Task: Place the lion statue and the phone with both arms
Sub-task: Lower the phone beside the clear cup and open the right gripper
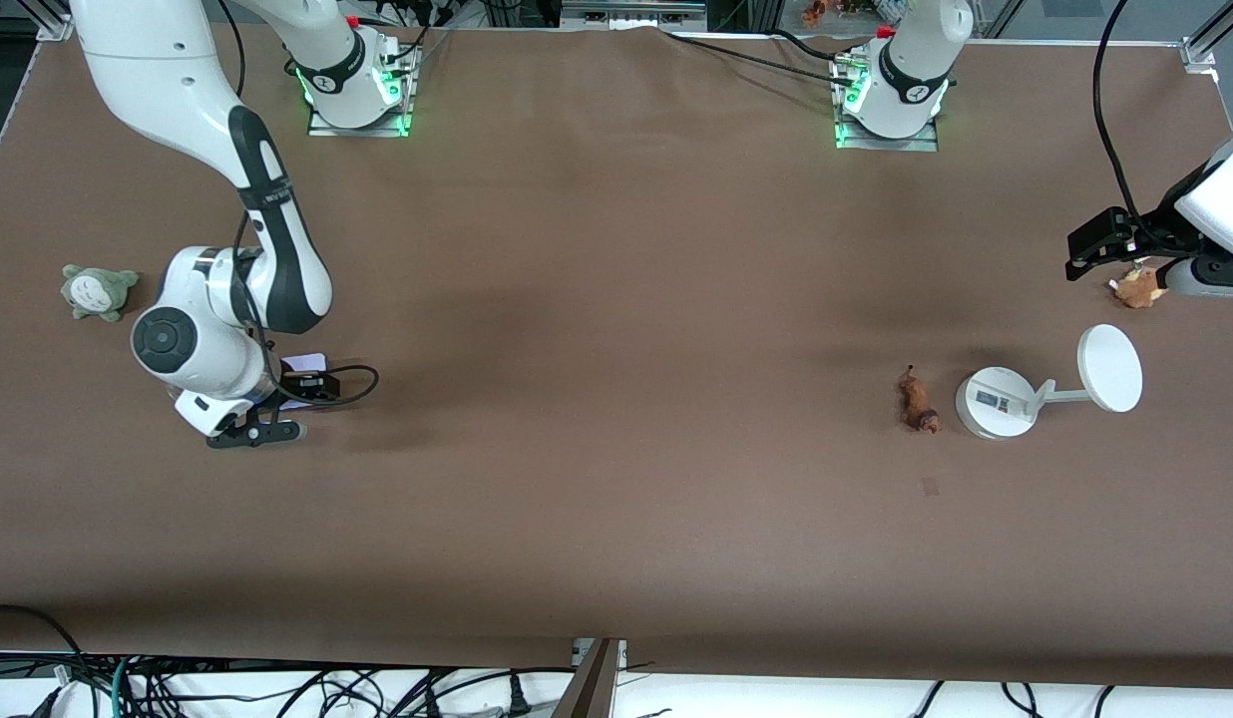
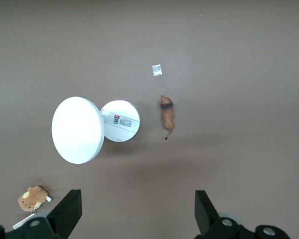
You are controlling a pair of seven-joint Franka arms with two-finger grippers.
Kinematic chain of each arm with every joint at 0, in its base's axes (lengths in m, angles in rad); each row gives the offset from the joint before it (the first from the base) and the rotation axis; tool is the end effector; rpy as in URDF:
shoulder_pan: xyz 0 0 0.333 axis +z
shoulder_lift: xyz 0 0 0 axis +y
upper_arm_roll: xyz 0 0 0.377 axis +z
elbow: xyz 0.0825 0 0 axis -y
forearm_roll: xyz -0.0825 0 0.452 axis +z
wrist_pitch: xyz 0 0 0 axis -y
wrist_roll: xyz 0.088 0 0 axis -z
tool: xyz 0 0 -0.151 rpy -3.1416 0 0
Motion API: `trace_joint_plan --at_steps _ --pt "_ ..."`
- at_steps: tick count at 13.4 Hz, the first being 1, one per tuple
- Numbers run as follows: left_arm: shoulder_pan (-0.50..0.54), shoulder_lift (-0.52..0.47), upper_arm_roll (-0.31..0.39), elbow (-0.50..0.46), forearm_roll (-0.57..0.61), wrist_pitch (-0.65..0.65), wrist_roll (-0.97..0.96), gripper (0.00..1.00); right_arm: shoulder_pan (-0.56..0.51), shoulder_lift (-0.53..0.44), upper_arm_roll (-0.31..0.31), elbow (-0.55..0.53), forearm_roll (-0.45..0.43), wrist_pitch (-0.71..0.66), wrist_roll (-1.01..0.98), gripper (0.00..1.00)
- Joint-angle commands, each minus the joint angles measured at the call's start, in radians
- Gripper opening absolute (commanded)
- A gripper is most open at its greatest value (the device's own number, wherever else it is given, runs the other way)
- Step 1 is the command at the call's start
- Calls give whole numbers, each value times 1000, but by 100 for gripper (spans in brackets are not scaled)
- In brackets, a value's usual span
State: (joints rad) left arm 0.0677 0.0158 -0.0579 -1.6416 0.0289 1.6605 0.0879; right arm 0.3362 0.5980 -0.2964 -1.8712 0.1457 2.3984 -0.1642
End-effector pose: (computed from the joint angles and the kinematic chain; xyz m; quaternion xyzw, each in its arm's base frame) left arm 0.6343 0.0106 0.6011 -0.9991 0.0403 -0.0009 0.0140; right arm 0.7071 0.0389 0.1554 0.9968 0.0697 -0.0217 0.0337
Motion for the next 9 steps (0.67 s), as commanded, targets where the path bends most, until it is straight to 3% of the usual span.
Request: trace_joint_plan --at_steps 1,4,6,9 --pt "4 -8 -2 14 -17 -22 21 100 -5 20 5 -19 26 65 -17 46" --pt "3 -7 -3 29 -18 -24 16 100 -8 39 10 -20 40 91 -17 50" --pt "3 -7 -3 31 -18 -28 16 100 -9 40 10 -20 48 97 -17 97" --pt "1 -7 -5 31 -17 -30 15 100 -8 28 10 -14 46 87 -15 99"
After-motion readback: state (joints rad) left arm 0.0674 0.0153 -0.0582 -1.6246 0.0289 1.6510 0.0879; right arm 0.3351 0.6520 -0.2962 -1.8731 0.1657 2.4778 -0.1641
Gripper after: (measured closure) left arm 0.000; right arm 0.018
